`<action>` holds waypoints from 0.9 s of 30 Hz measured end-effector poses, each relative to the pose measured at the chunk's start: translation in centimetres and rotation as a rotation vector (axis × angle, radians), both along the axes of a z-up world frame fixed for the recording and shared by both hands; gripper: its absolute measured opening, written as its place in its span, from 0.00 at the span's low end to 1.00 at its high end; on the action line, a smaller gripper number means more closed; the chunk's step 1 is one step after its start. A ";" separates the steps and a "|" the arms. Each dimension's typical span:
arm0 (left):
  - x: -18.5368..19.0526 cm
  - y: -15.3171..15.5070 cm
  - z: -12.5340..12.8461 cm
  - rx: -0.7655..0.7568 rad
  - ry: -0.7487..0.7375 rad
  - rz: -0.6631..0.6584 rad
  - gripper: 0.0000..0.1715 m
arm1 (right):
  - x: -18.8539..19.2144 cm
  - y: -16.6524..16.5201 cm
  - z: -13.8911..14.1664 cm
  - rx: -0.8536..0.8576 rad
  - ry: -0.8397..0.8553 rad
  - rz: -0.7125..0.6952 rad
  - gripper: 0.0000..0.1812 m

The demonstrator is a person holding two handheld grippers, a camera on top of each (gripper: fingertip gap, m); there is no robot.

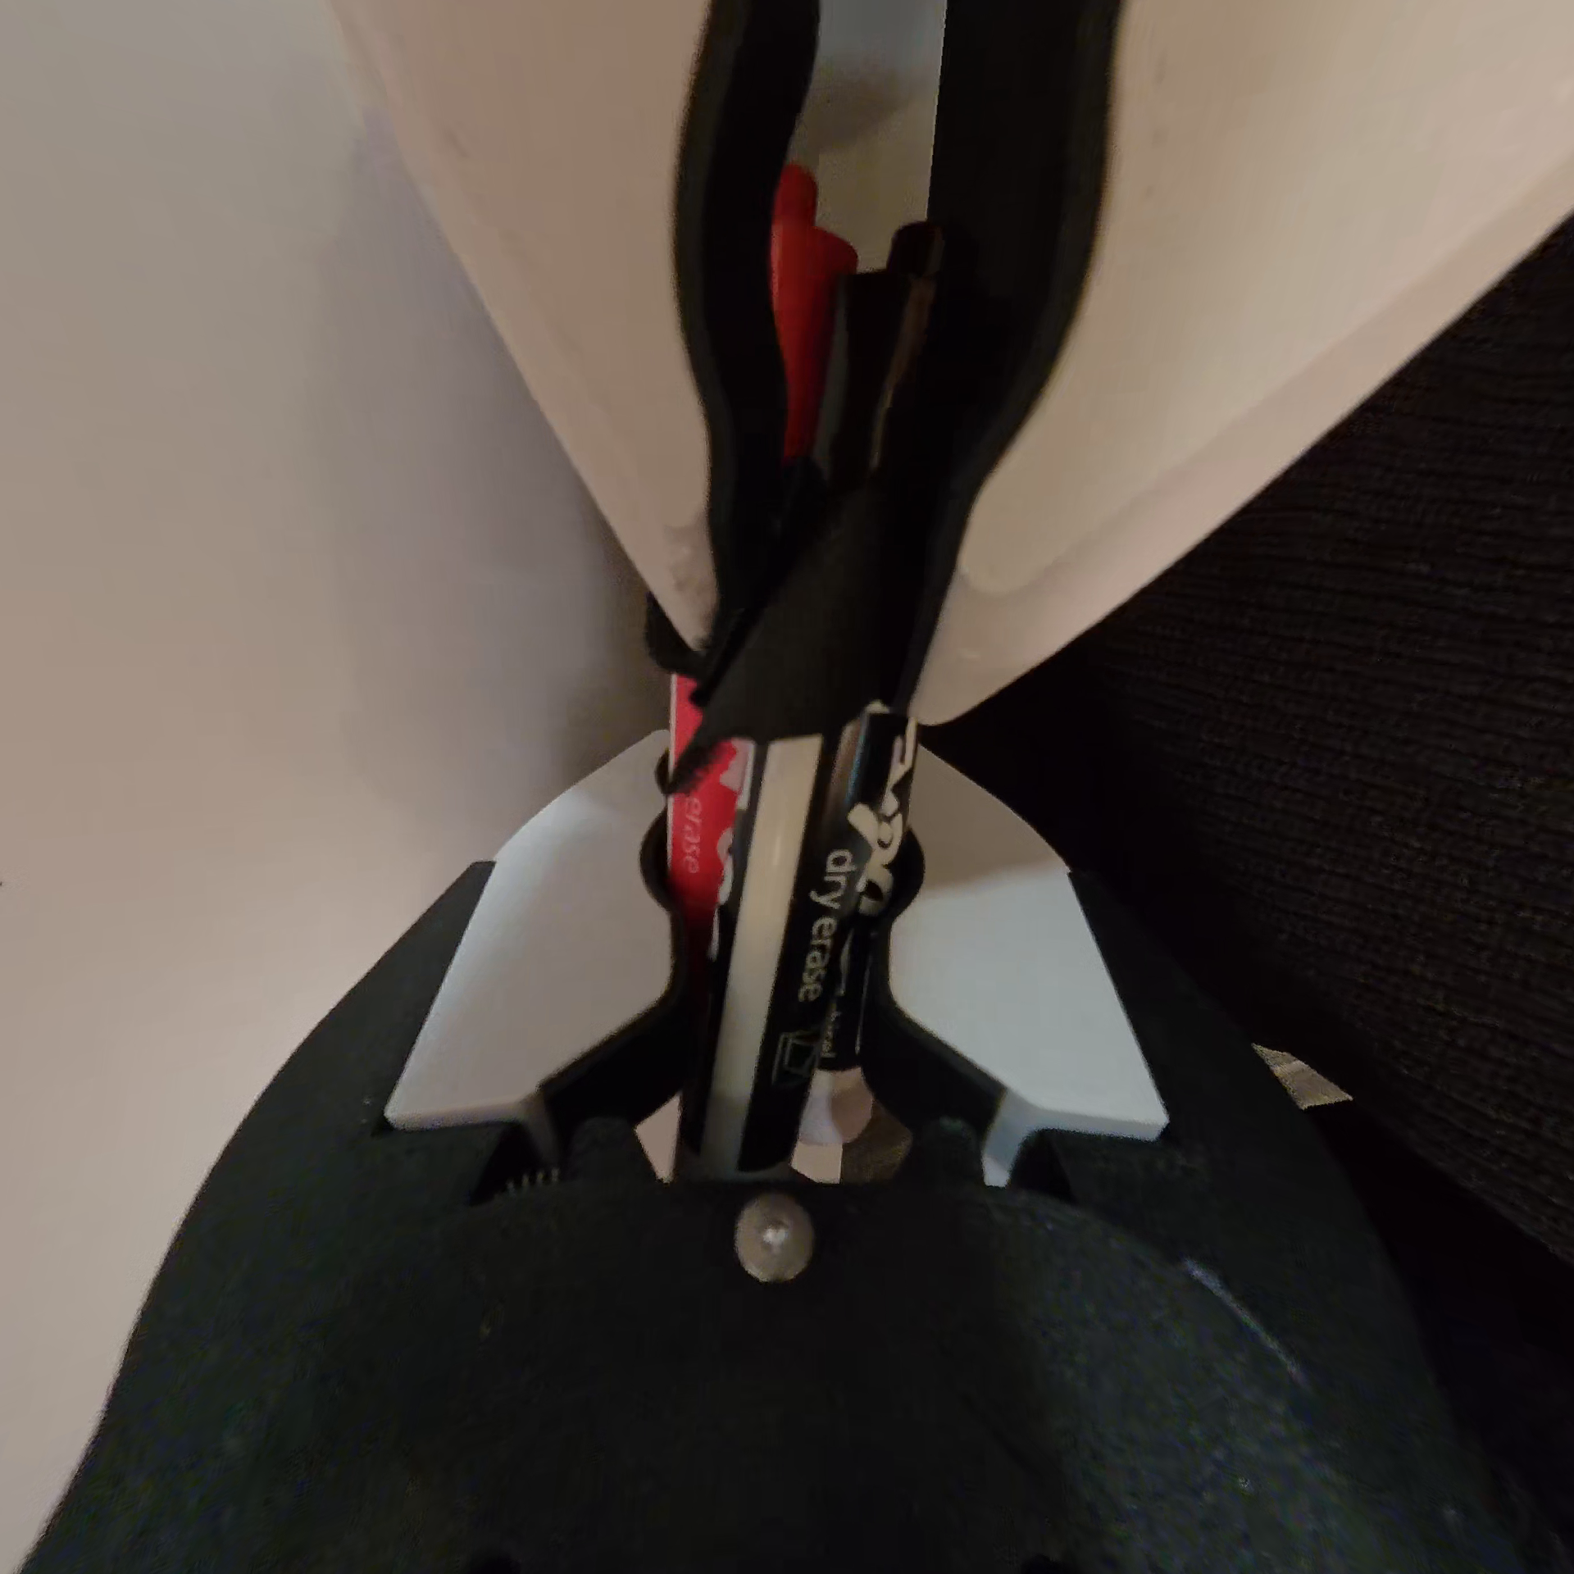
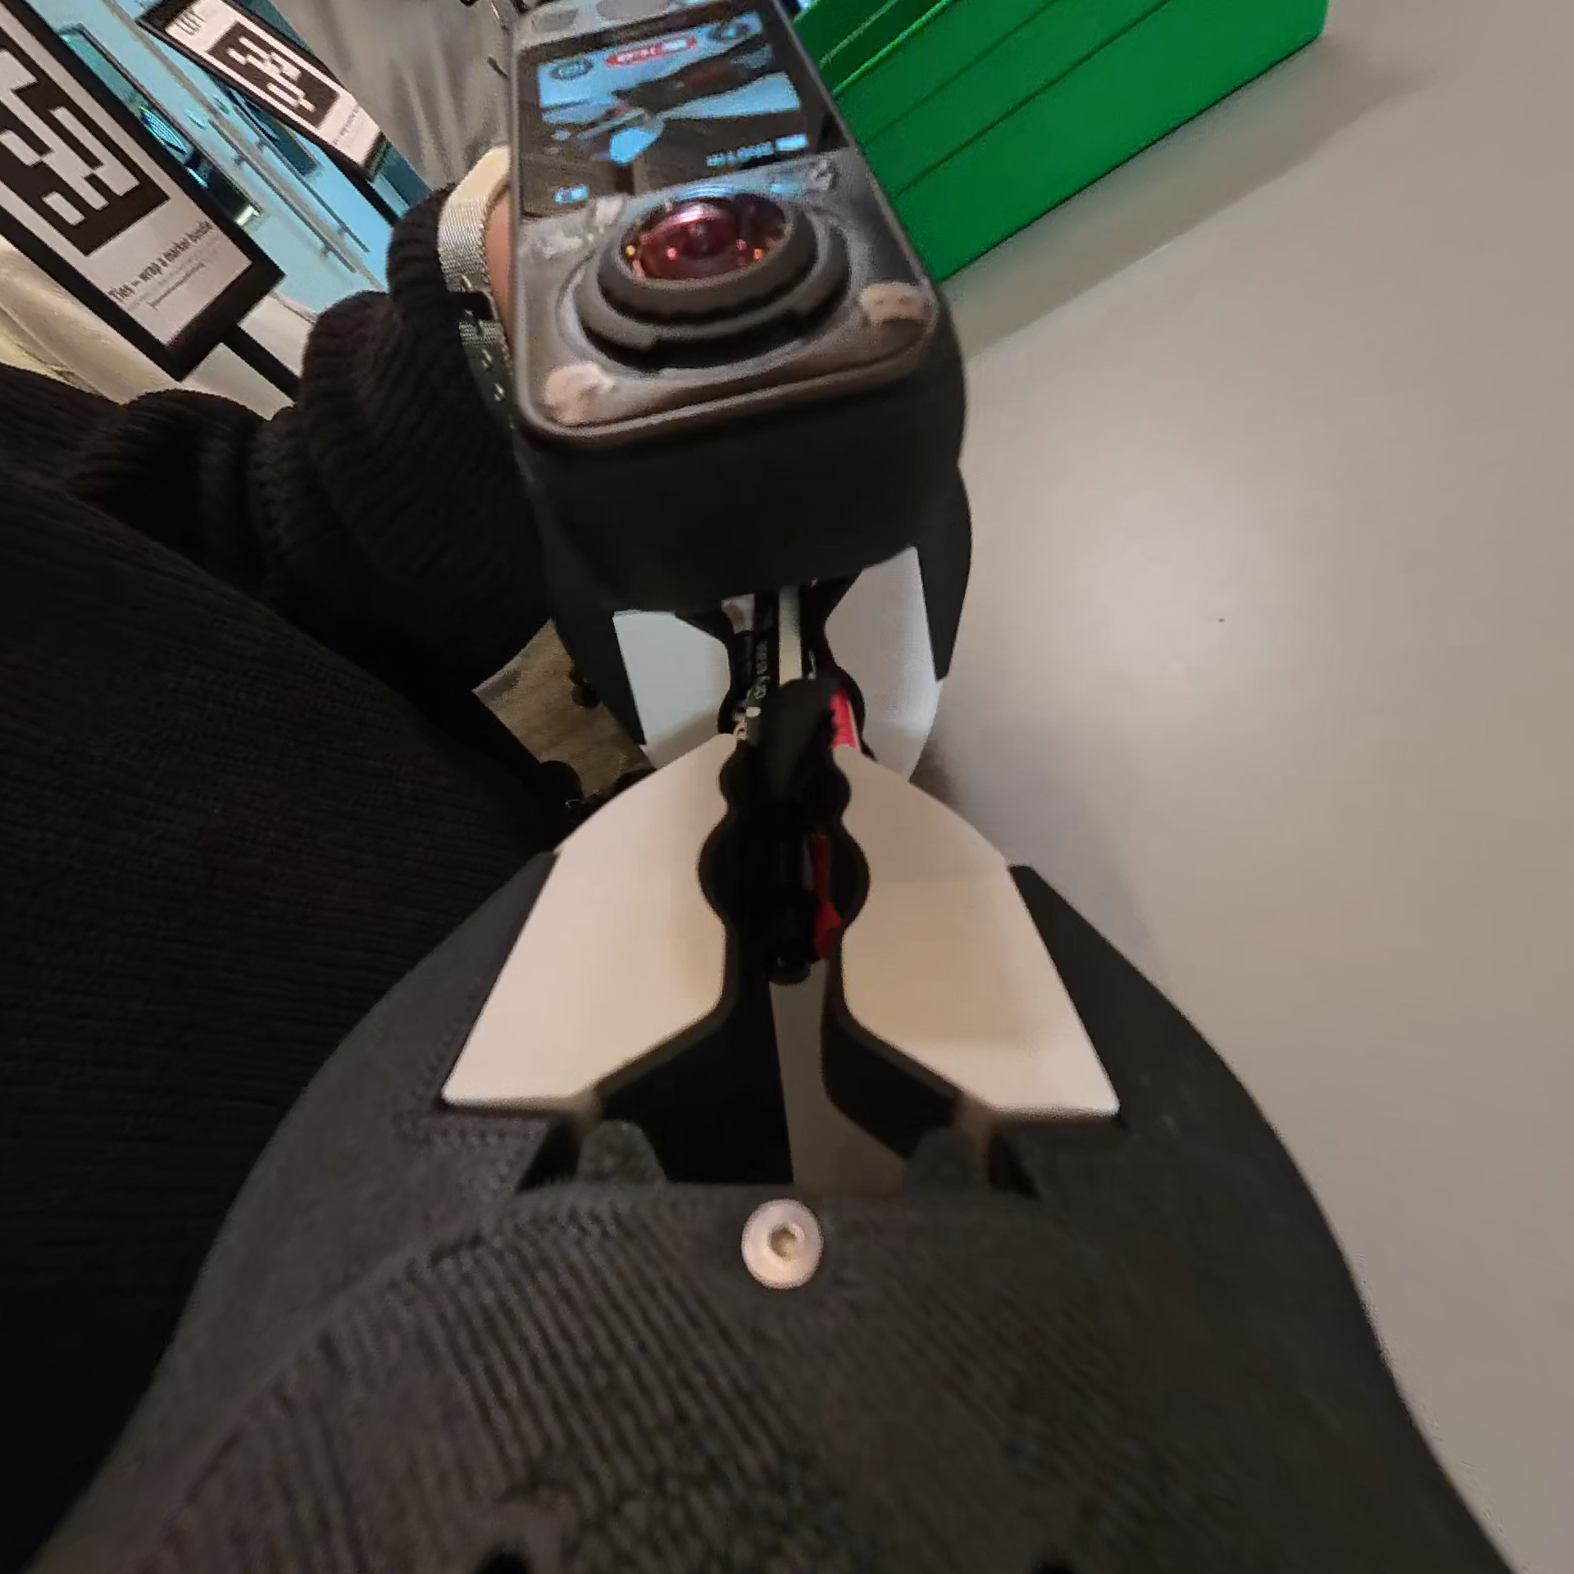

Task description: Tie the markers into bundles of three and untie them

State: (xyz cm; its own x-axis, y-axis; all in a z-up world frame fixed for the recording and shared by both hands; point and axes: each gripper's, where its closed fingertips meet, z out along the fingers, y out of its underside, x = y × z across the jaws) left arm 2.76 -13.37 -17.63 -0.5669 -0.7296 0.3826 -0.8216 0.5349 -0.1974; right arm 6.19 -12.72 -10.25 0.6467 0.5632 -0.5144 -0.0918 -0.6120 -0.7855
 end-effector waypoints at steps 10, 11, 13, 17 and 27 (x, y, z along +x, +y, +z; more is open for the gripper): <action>0.0 -0.4 0.4 0.012 -0.003 -0.008 0.25 | 0.3 -0.2 0.0 -0.035 0.071 0.021 0.04; 0.0 -0.4 0.4 0.012 -0.003 -0.004 0.25 | 0.3 -0.2 0.0 -0.034 0.073 0.021 0.04; 0.1 -0.4 0.4 0.016 -0.006 0.003 0.26 | 0.4 0.0 0.2 -0.007 0.049 0.006 0.04; 0.3 -0.9 0.7 -0.048 -0.017 0.006 0.26 | 0.6 0.2 0.7 0.100 -0.018 -0.025 0.04; 0.4 -0.9 0.9 -0.074 -0.027 0.012 0.25 | 1.0 0.6 1.6 0.141 0.050 -0.074 0.18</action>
